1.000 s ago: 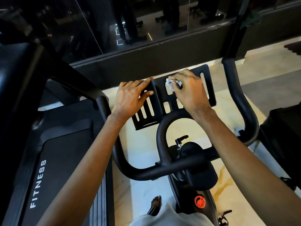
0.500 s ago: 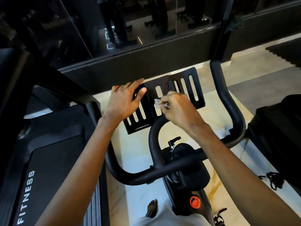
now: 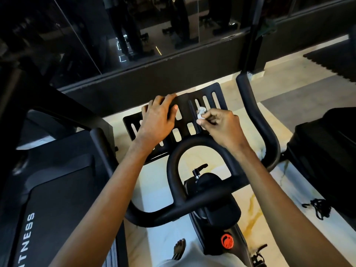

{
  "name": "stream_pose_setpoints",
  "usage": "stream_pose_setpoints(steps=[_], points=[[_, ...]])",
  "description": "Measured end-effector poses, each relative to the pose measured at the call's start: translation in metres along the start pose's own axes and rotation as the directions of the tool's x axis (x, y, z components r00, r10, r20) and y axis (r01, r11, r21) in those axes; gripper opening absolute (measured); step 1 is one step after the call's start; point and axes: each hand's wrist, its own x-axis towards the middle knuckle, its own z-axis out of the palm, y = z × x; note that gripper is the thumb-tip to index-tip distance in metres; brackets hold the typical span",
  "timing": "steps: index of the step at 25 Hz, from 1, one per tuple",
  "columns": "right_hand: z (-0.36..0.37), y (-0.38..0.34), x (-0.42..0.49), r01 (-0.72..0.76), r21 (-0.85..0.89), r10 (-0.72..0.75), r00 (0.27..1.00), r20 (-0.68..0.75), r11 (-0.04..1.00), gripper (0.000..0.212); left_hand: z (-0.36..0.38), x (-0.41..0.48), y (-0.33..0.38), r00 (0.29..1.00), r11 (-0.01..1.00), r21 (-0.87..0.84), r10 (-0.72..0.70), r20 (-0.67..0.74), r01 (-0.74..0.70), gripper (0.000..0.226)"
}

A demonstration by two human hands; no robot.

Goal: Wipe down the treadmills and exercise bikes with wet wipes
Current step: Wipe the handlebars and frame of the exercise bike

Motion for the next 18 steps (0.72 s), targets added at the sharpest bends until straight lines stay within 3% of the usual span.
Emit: stream_pose_setpoints(steps=[3,6,10,16,18], points=[[-0.011,0.005,0.013,-0.075,0.109,0.065,0.993,0.094,0.991,0.014,0.004,-0.001,0.003,1.0,0.999,0.029,-0.016,-0.008,0.016,0.044],[0.003,-0.002,0.029,0.045,0.137,-0.042,0.999,-0.025,0.99,0.022,0.005,0.003,0.006,0.999,0.998,0.06,-0.034,-0.012,0.035,0.046],[0.011,0.006,0.03,0.144,0.078,-0.144,0.99,-0.005,0.987,0.024,0.01,0.006,0.016,0.999,0.993,0.119,-0.014,-0.048,0.019,0.045],[-0.026,0.028,0.014,-0.051,0.128,0.008,0.948,0.319,0.99,0.018,0.017,0.003,0.021,0.992,0.985,0.156,-0.06,-0.111,0.077,0.043],[-0.023,0.027,0.023,-0.044,0.195,0.002,0.977,0.213,0.98,0.016,0.016,0.006,0.021,0.992,0.988,0.136,-0.056,-0.111,0.071,0.042]])
